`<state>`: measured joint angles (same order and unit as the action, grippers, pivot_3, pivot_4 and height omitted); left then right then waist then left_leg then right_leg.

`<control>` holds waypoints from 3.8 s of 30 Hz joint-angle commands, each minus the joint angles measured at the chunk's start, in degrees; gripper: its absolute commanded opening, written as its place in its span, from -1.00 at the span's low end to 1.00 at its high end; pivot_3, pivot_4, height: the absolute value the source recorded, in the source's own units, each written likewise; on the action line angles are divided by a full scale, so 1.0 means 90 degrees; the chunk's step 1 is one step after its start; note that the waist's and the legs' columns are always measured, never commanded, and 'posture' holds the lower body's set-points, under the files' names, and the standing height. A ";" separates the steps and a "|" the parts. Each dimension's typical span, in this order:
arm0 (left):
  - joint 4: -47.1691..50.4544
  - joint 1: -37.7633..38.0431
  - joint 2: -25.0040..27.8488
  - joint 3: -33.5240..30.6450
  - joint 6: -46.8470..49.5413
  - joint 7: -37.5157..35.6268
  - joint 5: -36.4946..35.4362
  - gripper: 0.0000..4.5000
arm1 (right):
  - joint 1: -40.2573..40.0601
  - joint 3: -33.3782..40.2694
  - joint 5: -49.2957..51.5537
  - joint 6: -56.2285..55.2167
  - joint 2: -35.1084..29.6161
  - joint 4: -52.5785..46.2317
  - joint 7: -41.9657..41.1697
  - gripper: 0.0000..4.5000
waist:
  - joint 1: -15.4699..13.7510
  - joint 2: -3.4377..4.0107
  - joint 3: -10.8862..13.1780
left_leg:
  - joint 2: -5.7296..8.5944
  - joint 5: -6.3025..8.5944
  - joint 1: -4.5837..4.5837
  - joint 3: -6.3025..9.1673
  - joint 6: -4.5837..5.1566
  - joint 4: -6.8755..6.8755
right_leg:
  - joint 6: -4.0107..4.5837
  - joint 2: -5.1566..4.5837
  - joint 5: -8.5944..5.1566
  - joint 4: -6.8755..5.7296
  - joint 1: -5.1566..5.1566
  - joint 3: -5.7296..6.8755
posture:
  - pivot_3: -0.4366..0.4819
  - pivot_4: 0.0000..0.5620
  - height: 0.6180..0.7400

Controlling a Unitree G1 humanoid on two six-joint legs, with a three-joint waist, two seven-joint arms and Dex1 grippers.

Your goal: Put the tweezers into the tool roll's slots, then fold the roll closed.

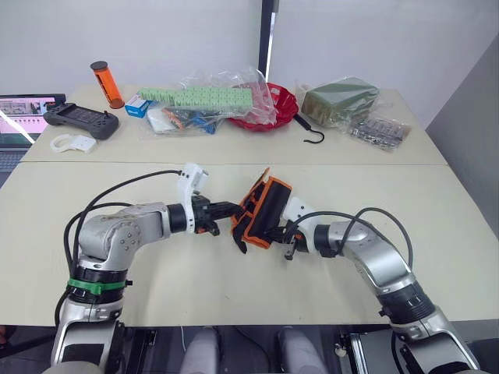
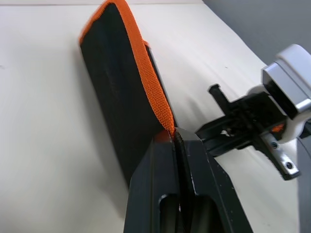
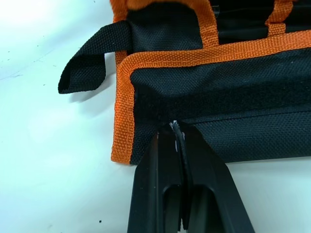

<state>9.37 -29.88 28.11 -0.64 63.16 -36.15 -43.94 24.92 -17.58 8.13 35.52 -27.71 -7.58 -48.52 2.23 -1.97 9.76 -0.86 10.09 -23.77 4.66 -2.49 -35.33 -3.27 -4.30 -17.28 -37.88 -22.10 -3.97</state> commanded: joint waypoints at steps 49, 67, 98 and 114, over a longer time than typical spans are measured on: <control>-0.1325 0.0269 -0.0895 0.2011 -0.0426 -0.0399 0.1960 -0.98 | 0.0826 0.0512 0.0644 -0.0148 0.0049 0.0200 0.0060 -1.00 | -0.0047 0.0007 -0.0006 | 0.0002 0.0000 0.0078 0.0000 0.0008 0.0018 | -0.0004 -0.0001 -0.0003 0.0039 0.0092 0.0003 | -0.05 -0.47 1.00; 0.0078 0.0128 0.0078 0.1492 -0.0494 -0.1079 0.1552 -0.61 | 0.0653 -0.0411 -0.0707 -0.1735 0.0119 0.2589 -0.0085 -1.00 | 0.0036 0.0018 -0.0017 | -0.0002 0.0000 0.0111 -0.0001 0.0008 0.0038 | -0.0004 0.0002 -0.0004 0.0038 0.0114 0.0002 | -0.05 -0.47 1.00; -0.2127 -0.0373 -0.0441 0.2606 -0.3904 -0.2169 0.3471 -0.98 | 0.0045 0.0447 -0.0174 -0.1492 0.0319 0.1632 0.0210 -1.00 | -0.0158 0.0018 -0.0017 | 0.0003 -0.0002 0.0097 -0.0002 0.0008 0.0014 | -0.0004 -0.0001 -0.0003 0.0039 0.0112 0.0002 | -0.05 -0.47 1.00; -0.2389 -0.0068 -0.0645 0.2683 -0.3790 -0.2236 0.3789 -0.98 | 0.0046 0.1022 -0.0195 -0.2558 0.0629 0.3218 0.0898 -1.00 | -0.0148 0.0022 -0.0020 | 0.0001 -0.0004 0.0175 -0.0002 0.0011 0.0014 | -0.0044 0.0001 -0.0027 0.0050 0.0197 0.0003 | -0.05 -0.47 1.00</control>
<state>-11.04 -32.96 21.61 21.60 26.52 -55.70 -11.37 26.00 -10.93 10.00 12.38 -20.47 14.27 -45.05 0.89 -1.77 9.58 -0.87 10.06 -22.08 4.63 -2.40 -35.17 -3.68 -4.29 -17.55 -37.30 -20.18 -3.94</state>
